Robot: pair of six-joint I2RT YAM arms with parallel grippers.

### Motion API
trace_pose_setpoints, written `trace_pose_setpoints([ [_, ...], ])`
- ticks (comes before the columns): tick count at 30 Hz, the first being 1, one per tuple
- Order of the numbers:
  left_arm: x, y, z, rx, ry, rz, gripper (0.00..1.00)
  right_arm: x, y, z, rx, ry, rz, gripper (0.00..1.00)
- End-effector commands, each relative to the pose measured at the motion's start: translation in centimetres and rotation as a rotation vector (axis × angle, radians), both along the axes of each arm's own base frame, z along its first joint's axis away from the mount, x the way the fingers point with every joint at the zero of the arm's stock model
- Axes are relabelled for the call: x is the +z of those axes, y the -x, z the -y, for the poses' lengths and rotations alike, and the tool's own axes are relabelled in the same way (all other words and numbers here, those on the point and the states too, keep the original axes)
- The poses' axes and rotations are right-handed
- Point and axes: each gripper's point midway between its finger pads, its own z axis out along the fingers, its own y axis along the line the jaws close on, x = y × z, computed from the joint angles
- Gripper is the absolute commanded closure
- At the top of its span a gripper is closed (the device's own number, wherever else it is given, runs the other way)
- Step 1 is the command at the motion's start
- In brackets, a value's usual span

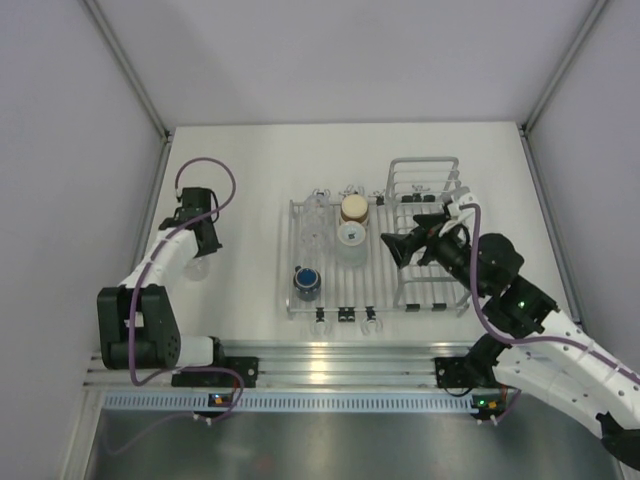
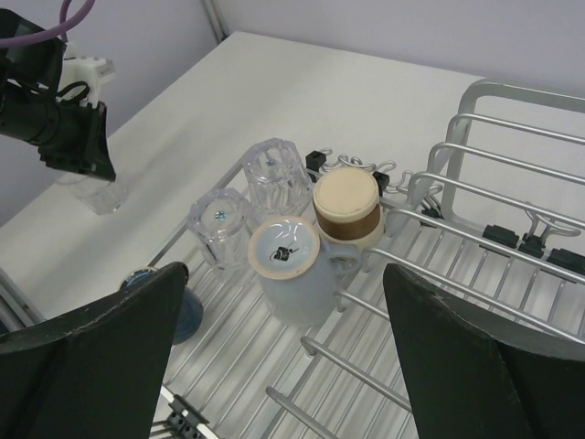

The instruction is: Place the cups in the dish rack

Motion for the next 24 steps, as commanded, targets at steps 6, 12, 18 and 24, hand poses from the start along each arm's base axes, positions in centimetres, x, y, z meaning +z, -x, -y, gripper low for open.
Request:
trace_pose_setpoints([
  [6,1.6,-1.3,0.4,-0.033,0.025,0.046,1.0,0.9,-0.9,-0.7,0.009,-0.049,0.016,0.1],
  [12,4.0,-1.9,0.9,-0.047,0.052,0.133,1.0,0.2,-1.2,-0.5,-0.008,-0.023,-0.001,0.1],
  [18,8.6,-2.9,2.2,-0.071,0.117,0.305,1.0,0.4,-1.7,0.4,-0.045,0.012,-0.009,0.1],
  [24,16.2,-5.2,6.2,-0.209,0.291,0.573,1.0,1.0,-2.1,1.4,-0.092,0.024,-0.006,0.1],
])
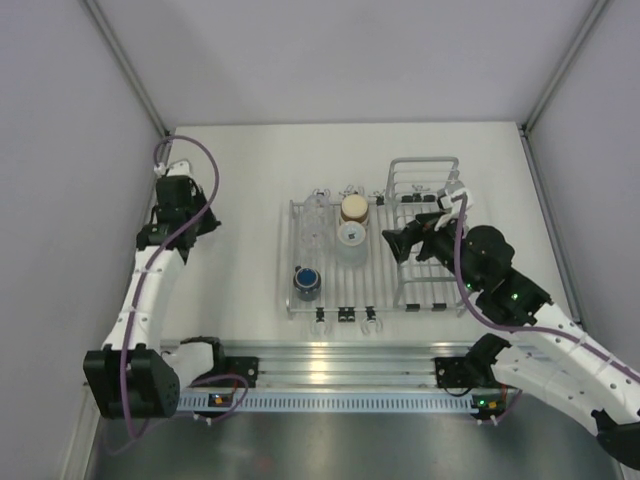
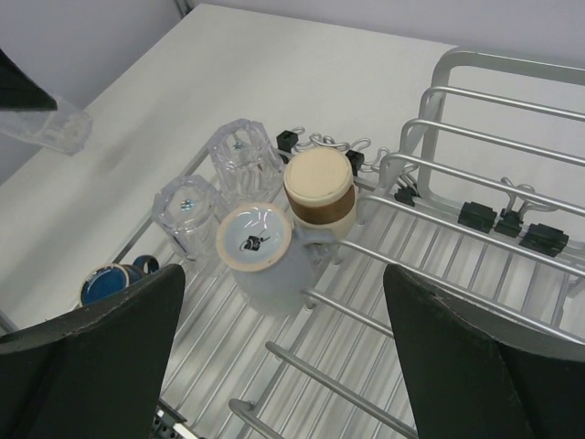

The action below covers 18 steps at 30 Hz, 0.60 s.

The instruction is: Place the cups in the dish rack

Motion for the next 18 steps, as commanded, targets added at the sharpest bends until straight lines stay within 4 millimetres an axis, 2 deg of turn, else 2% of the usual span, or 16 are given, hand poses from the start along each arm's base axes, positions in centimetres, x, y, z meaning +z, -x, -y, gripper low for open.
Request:
trace_pose_setpoints([
  [1,9.5,-3.4,3.4,-0.132,0.141,0.331,1.0,2.9,-0.7,1.2,-0.058,-0.023,0.055,0.1],
  [3,12.7,-3.7,6.2,-0.252,0.252,0.423,1.0,3.5,-0.8,1.4,-0.066,-0.032,0.063,0.1],
  [4,15.5,-4.2,7.2,-0.308,0.283,0.523,1.0,3.8,-0.7,1.5,-0.066,-0.037,0.069,0.1],
  [5,16.9,-4.1,8.5,-0.372,0.33,0.565,1.0,4.0,-0.8,1.4,-0.066,-0.04,0.073,0.1],
  [6,18.4,-3.2,10.8,-0.483,0.44,0.583,1.0,4.4,-0.8,1.5,-0.068,-0.052,0.079,0.1],
  [7,19.5,-2.9,12.1,-0.557,0.499,0.609,1.0,4.9,-0.8,1.3,-0.062,-0.065,0.093,0.1],
  [8,21.9,-2.7,13.1,-0.642,0.532,0.707,1.0,5.3,-0.8,1.2,-0.056,-0.075,0.099,0.1],
  [9,23.4,-1.9,14.1,-0.673,0.656,0.72,1.0,5.9,-0.7,1.0,-0.045,-0.092,0.111,0.1],
  [10,24.0,-0.5,15.4,-0.768,0.728,0.717,1.0,6.8,-0.6,0.6,-0.026,-0.119,0.134,0.1],
  [11,25.6,0.4,16.0,-0.815,0.834,0.773,1.0,7.1,-0.5,0.4,-0.015,-0.138,0.14,0.1],
  [12,25.8,1.1,16.3,-0.849,0.885,0.779,1.0,7.2,-0.4,0.2,-0.001,-0.149,0.142,0.1],
  [14,26.4,2.6,16.9,-0.905,1.04,0.74,1.0,9.4,0.2,-0.7,0.053,-0.225,0.201,0.1],
  [16,27.1,4.8,17.0,-0.995,1.088,0.827,1.0,10.2,0.8,-1.6,0.114,-0.266,0.226,0.1],
  [17,27.2,5.6,17.0,-0.993,1.195,0.783,1.0,11.2,1.0,-1.9,0.135,-0.311,0.253,0.1],
  [18,27.0,6.3,17.0,-1.023,1.216,0.802,1.0,11.5,1.1,-2.3,0.153,-0.326,0.258,0.1],
])
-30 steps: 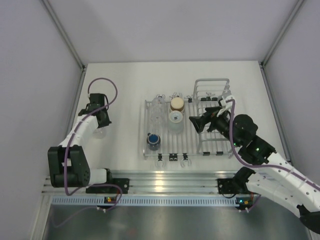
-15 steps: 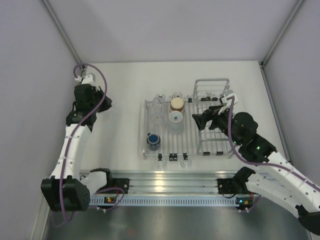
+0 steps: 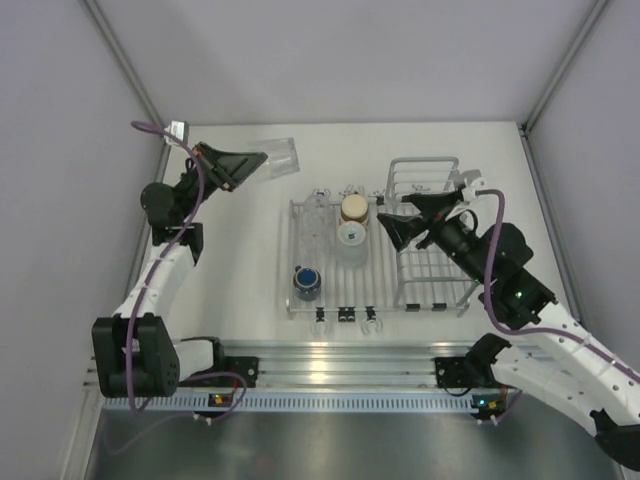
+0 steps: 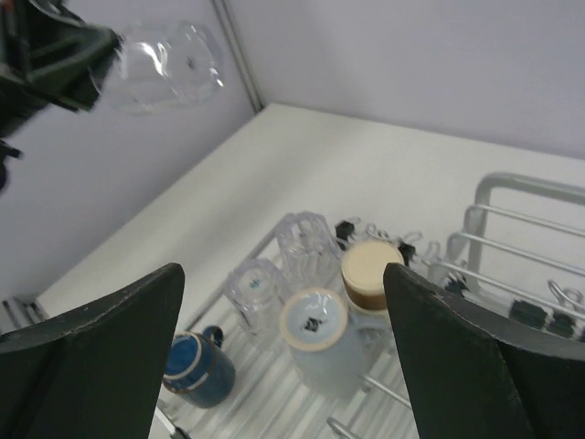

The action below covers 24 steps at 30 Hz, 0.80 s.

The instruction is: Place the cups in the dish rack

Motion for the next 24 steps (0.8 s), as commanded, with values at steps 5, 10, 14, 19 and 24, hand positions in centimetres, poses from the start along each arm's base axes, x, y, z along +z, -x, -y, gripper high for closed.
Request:
trace_pose_setpoints([
  [5,4.1,9.0,1.4,-0.285,0.182,0.174,1.0,7.8,1.8,-3.0,0.213,-0.266,0.185,0.1],
  [10,5.0,11.7,2.6,-0.345,0.223,0.192,1.0,8.9,2.4,-5.2,0.342,-0.323,0.212,0.09],
  [14,5.1,13.0,3.8,-0.392,0.251,0.194,1.0,9.4,2.8,-5.9,0.398,-0.364,0.221,0.08],
  [19,4.5,13.8,5.8,-0.452,0.272,0.183,1.0,10.0,3.2,-6.5,0.447,-0.387,0.228,0.08],
  [24,4.3,14.6,8.0,-0.511,0.292,0.183,1.0,10.2,3.3,-7.1,0.48,-0.4,0.222,0.07],
])
